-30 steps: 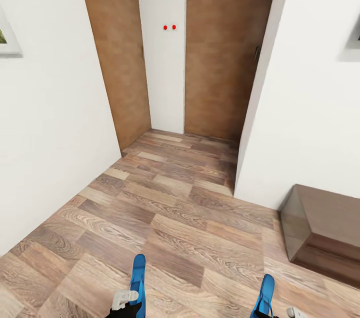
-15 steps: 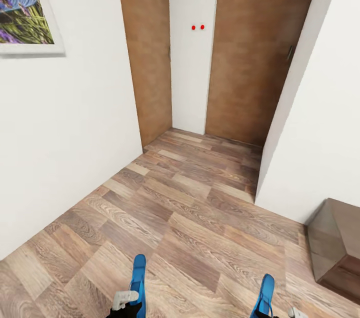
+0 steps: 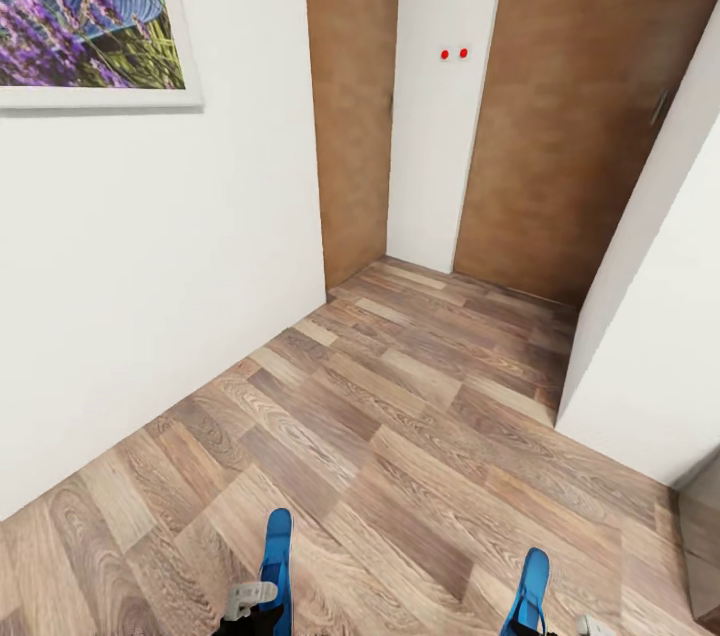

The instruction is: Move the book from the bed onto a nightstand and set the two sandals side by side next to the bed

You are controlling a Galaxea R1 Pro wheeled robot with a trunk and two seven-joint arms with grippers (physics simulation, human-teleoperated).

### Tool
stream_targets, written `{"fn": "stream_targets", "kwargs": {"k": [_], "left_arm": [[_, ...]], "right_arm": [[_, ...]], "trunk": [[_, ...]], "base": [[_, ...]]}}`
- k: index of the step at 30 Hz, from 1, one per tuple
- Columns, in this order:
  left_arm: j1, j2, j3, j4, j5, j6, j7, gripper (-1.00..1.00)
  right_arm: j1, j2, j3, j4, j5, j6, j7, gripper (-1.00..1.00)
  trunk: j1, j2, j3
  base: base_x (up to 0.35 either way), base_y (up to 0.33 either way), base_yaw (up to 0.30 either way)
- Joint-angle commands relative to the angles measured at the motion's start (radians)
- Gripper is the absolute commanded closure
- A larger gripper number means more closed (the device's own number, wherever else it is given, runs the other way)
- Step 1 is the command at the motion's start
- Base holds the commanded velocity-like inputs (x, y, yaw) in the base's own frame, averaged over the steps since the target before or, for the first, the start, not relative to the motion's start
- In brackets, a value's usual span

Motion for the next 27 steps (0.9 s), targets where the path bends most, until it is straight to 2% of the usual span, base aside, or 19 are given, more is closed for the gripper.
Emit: {"fn": "stream_targets", "kwargs": {"k": [1,27], "left_arm": [[-0.001,0.000,0.007,0.002,0.000,-0.001,-0.006,1.00],[-0.001,0.000,0.007,0.002,0.000,-0.001,-0.006,1.00]], "right_arm": [[0.000,0.000,-0.009,0.000,0.002,0.005,0.005,1.00],[0.000,0.000,-0.009,0.000,0.002,0.004,0.005,1.00]], "trunk": [[0.000,0.000,-0.001],[0.000,0.000,-0.001]], "base": [[0.000,0.000,0.293],[0.000,0.000,0.293]]}}
